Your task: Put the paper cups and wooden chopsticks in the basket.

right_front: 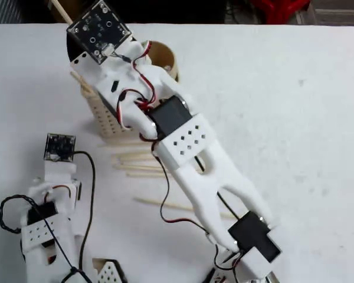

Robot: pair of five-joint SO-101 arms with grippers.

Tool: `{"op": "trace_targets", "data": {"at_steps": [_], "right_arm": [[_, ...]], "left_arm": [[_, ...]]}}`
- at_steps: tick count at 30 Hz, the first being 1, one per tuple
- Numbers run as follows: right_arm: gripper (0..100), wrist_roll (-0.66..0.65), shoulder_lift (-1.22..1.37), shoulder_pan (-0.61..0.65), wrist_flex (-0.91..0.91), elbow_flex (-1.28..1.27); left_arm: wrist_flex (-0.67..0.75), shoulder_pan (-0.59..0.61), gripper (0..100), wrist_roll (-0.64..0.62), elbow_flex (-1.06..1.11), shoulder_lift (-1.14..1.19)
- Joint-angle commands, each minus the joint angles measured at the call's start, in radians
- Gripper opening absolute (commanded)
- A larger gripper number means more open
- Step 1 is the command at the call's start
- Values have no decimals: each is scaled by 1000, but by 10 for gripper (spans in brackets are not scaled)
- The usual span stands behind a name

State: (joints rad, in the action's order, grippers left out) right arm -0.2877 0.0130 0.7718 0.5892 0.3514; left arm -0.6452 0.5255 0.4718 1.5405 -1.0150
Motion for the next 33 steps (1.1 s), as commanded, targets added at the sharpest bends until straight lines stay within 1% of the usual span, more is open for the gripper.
{"op": "trace_targets", "data": {"at_steps": [1,4,7,12,16,17,18,19,23,26,28,33], "right_arm": [[105,6,-22,5,39,60],[53,6,-56,4,147,54],[15,0,-122,8,387,51],[42,-2,-216,-33,860,51],[33,-2,-234,-59,1119,51],[22,-3,-232,-59,1141,37],[15,-11,-237,-59,1135,-9],[17,-46,-243,-59,1132,-60],[19,-273,-289,2,1112,-311],[19,-382,-334,50,1044,-546],[19,-446,-364,62,926,-741],[21,-618,-406,59,521,-1168]], "left_arm": [[17,7,173,-9,-6,-19],[17,7,173,-9,-6,-19],[17,7,173,-9,-6,-19],[17,7,173,-9,-6,-19],[17,7,173,-9,-6,-19],[17,7,173,-9,-6,-19],[17,7,173,-9,-6,-19],[17,7,173,-9,-6,-19],[17,7,173,-9,-6,-19],[17,7,173,-9,-6,-19],[17,7,173,-9,-6,-19],[17,7,173,-9,-6,-19]]}}
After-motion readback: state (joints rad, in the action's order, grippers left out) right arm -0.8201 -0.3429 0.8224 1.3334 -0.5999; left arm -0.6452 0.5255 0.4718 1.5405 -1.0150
